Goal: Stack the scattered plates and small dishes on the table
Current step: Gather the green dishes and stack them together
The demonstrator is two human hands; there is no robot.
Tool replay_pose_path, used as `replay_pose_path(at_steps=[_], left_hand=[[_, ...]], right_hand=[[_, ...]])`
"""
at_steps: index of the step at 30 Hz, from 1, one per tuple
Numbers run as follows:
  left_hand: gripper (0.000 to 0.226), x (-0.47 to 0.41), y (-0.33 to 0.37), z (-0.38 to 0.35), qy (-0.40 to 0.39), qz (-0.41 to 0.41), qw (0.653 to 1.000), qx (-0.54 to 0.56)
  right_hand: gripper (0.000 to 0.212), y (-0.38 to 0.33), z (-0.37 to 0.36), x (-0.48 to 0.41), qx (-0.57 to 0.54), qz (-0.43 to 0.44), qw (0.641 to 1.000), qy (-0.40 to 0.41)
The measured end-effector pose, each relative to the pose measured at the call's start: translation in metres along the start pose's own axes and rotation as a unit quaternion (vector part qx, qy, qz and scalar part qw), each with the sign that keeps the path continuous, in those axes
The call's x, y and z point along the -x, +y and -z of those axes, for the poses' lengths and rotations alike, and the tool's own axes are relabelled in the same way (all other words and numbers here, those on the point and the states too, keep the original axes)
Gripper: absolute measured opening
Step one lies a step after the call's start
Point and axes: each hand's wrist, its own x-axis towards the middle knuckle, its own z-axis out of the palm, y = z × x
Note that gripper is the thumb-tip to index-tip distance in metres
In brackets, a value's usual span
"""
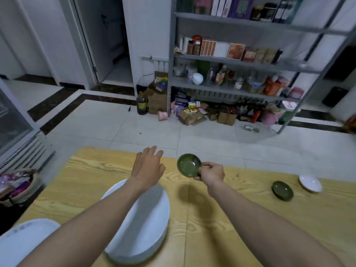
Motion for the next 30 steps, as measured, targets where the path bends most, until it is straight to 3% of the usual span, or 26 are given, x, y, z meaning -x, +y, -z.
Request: replay_pose_path(at_steps=[11, 20, 25, 30], left_hand=[[0.051, 0.106, 0.222, -0.036, -0.029, -0.069, 0.997, 0.011], [0.054, 0.093, 0.324, -0.079, -0.082, -0.128, 0.984, 0.097], [0.05, 0.057, 0.368, -0.106, -0.132, -0.073, 0.966, 0.211], [0.039, 0.018, 0.405, -0.133, -0.159, 0.033, 0.925, 0.345]], right_hand=[[0.027, 0.093, 0.251, 0.047, -0.058, -0.035, 0.994, 0.089], [0.026, 0.127, 0.353, 0.022, -0.121, -0.083, 0.975, 0.165], [0.032, 0.132, 0.393, -0.011, -0.144, -0.099, 0.965, 0.196], [0.035, 0.139, 0.422, -0.05, -0.162, -0.112, 0.953, 0.231]])
